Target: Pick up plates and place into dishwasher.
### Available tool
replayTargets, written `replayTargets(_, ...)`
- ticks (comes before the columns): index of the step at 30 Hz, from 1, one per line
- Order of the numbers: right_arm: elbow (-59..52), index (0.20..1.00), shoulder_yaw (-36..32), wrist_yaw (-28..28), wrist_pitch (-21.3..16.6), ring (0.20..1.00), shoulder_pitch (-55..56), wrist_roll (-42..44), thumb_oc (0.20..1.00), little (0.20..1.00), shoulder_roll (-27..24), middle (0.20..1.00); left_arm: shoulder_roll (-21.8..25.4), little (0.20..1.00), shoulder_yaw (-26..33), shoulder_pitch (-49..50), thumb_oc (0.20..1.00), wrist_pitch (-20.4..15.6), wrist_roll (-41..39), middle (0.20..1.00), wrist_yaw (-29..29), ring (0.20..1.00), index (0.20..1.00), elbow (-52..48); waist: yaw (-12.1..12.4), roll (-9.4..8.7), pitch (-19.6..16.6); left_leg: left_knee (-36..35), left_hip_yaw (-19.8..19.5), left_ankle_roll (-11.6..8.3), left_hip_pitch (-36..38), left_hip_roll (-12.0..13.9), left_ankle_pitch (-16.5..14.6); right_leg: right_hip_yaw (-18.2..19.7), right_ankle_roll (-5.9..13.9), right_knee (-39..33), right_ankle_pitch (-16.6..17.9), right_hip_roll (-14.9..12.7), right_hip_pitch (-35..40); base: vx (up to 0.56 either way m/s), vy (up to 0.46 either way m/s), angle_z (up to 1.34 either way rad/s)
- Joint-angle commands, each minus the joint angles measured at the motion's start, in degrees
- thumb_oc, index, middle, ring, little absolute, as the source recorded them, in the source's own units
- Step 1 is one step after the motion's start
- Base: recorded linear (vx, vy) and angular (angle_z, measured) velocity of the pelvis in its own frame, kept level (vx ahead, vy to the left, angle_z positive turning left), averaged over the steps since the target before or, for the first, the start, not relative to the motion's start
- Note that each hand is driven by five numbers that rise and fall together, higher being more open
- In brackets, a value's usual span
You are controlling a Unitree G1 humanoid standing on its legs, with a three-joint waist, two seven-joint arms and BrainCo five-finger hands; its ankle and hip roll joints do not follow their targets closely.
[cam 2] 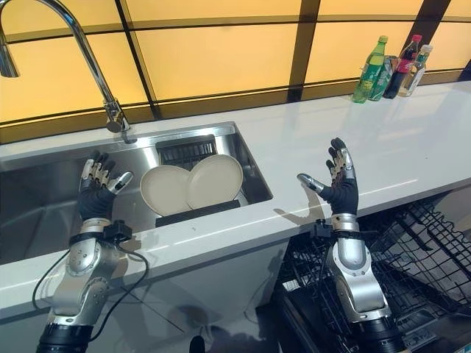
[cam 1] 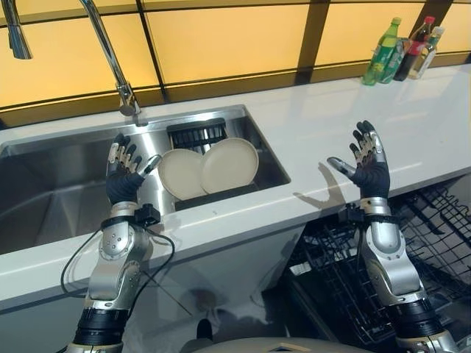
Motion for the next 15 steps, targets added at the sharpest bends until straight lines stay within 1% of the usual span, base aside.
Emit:
replayTargets(1,-3.02,1.0,-1.65,0.08,-1.28,1.0,-3.42,0.77,1.0,1.0,-2.14,1.0,3.93,1.0,1.39,-7.58,1.0,-3.71,5.27,1.0,-0.75,1.0,1.0,2.3,1.38,0.17,-0.04,10.71,-3.51,-1.3,2.13,0.66,-11.49,2.35,-2.25,2.1,6.01,2.27,-8.33,0.05,0.058,-0.08)
replayTargets(3,-2.07,1.0,-0.93,-0.34,-1.33,1.0,-4.47,1.06,1.0,1.0,-2.67,1.0,5.52,1.0,1.51,-8.95,1.0,-4.97,6.97,1.0,0.86,1.0,1.0,3.38,1.49,0.85,0.25,8.79,-5.32,-0.89,2.05,0.13,-10.67,3.05,-2.2,2.6,5.83,2.19,-8.65,0.08,0.12,-0.21)
replayTargets(5,-1.59,1.0,-0.36,-0.98,-1.26,1.0,-5.04,0.69,1.0,1.0,-2.26,1.0,6.37,1.0,1.65,-10.24,1.0,-6.25,9.08,1.0,1.88,1.0,1.0,4.59,0.86,1.32,0.21,7.32,-4.51,-0.75,3.01,0.48,-10.6,3.23,-1.84,3.01,5.37,1.62,-8.98,0.11,0.151,-0.27)
replayTargets(6,-1.97,1.0,-0.55,-0.84,-0.81,1.0,-4.6,0.97,1.0,1.0,-2.22,1.0,7.02,1.0,1.63,-11.08,1.0,-6.47,10.56,1.0,3.34,1.0,1.0,4.8,0.25,1.66,-0.07,6.34,-4.1,-0.8,3.62,0.61,-10.43,3.38,-1.54,3.06,5.3,1.29,-9.0,0.11,0.117,-0.19)
replayTargets(8,-2.14,1.0,-0.8,-0.03,-0.4,1.0,-3.85,1.42,1.0,1.0,-2.29,1.0,8.54,1.0,1.81,-12.56,1.0,-6.6,11.86,1.0,4.5,1.0,1.0,5.96,-0.54,2.02,-0.55,5.29,-3.24,-0.84,4.31,0.65,-10.28,3.34,-1.01,3.05,5.25,0.71,-9.0,0.16,0.146,-0.14)
replayTargets(9,-2.45,1.0,-0.88,0.46,0.16,1.0,-3.51,1.71,1.0,1.0,-2.45,1.0,9.83,1.0,1.58,-14.02,1.0,-5.98,12.46,1.0,5.18,1.0,1.0,6.47,-1.17,2.31,-0.92,4.62,-2.5,-0.81,4.79,0.61,-10.3,3.38,-0.68,3.1,5.18,0.37,-9.01,0.18,0.138,-0.16)
replayTargets(10,-2.61,1.0,-0.84,0.49,0.44,1.0,-3.47,1.71,1.0,1.0,-2.42,1.0,10.4,1.0,1.36,-14.71,1.0,-5.69,12.78,1.0,5.3,1.0,1.0,6.68,-1.3,2.35,-1.02,4.38,-2.21,-0.79,5.03,0.55,-10.34,3.43,-0.51,3.17,5.15,0.21,-9.04,0.19,0.119,-0.17)
replayTargets(12,-2.72,1.0,-0.29,0.31,1.08,1.0,-3.39,1.69,1.0,1.0,-2.25,1.0,12.31,1.0,1.0,-16.8,1.0,-5.55,15.07,1.0,5.08,1.0,1.0,8.11,-1.93,2.69,-1.35,3.74,-1.35,-0.51,5.48,-0.07,-10.75,3.71,0.14,3.56,5.05,-0.5,-9.42,0.16,0.095,-0.19)
replayTargets(15,-2.93,1.0,0.06,0.22,1.69,1.0,-2.97,1.76,1.0,1.0,-2.23,1.0,14.17,1.0,0.53,-18.28,1.0,-5.49,16.25,1.0,4.12,1.0,1.0,9.36,-2.68,3.11,-1.22,3.2,-0.32,0.05,5.87,-0.6,-11.15,4.19,0.74,4.47,4.98,-1.23,-10.37,0.12,0.093,-0.22)
